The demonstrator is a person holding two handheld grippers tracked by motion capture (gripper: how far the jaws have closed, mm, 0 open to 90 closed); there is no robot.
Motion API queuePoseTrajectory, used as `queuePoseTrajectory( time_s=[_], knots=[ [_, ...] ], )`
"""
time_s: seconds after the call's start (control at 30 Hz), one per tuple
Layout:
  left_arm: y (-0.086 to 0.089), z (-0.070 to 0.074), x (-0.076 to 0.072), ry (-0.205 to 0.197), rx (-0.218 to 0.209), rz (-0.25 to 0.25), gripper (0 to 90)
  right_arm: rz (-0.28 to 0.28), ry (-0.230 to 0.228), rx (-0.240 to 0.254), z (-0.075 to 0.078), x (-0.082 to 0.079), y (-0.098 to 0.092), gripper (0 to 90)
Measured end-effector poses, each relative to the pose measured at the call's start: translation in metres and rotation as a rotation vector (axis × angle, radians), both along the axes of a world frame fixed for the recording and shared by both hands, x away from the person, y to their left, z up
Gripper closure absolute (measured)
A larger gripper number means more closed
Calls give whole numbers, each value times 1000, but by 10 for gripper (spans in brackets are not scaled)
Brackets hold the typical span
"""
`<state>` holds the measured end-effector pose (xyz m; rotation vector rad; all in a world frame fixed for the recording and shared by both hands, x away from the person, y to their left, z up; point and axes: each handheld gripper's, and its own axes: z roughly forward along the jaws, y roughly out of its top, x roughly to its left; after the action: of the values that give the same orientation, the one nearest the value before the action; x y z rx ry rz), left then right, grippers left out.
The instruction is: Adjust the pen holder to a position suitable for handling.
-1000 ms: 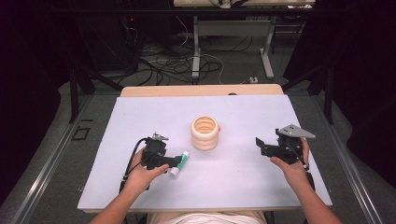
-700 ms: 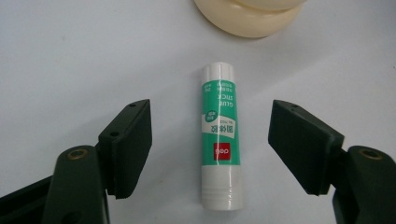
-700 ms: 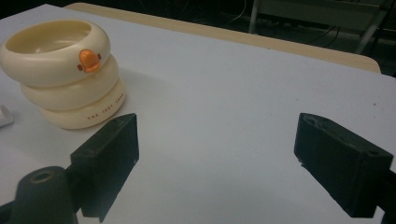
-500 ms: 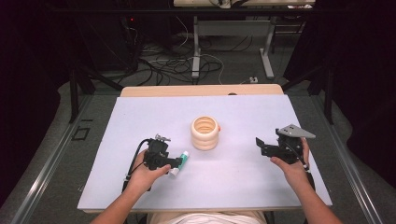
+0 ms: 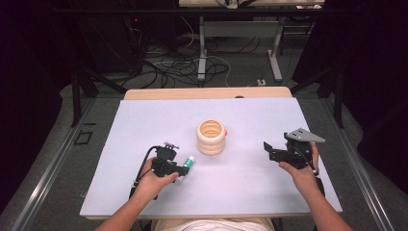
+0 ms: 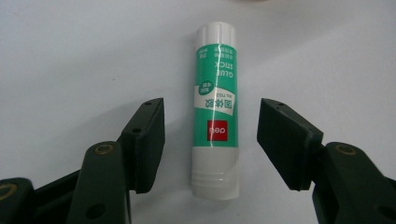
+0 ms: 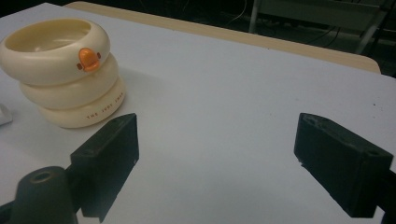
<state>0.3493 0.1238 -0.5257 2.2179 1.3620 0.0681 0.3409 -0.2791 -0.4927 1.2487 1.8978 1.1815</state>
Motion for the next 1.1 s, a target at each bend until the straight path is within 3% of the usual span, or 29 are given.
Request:
queuePoseTrajectory(
  time_s=[0.63, 1.1],
  knots=[
    [-4, -8, 0, 53, 43, -14, 502, -1, -1, 0, 0, 0, 0, 134],
    [-12, -6, -1, 54, 114, -39, 641, 1, 2, -2, 0, 0, 0, 134]
  ],
)
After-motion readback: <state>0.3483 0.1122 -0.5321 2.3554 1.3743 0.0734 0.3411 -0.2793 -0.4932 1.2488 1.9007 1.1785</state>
